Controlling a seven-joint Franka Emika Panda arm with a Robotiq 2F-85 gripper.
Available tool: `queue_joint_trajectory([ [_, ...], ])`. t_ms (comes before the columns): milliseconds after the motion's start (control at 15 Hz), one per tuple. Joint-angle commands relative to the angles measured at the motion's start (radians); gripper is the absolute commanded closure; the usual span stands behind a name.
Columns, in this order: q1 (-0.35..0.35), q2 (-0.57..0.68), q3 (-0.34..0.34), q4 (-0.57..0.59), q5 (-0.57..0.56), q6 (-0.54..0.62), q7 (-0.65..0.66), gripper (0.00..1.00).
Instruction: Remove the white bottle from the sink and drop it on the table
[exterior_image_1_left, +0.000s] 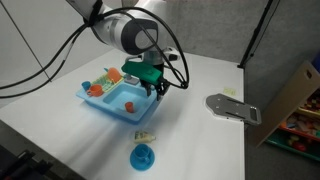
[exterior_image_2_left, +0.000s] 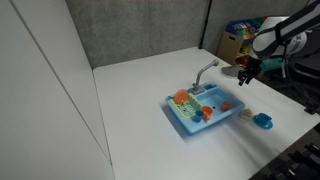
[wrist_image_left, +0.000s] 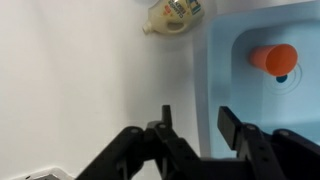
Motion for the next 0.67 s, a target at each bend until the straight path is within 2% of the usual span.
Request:
queue_joint_trajectory([
  [0,-0.007,0.005,0.001,0.021,0.01,-0.043,0.01,0.18],
  [133,-0.005,0.002,-0.001,0.02,0.007,-0.07,0.009,0.01],
  [600,0.006,-0.003,-0.024,0.038,-0.009,-0.219,0.045,0.0],
])
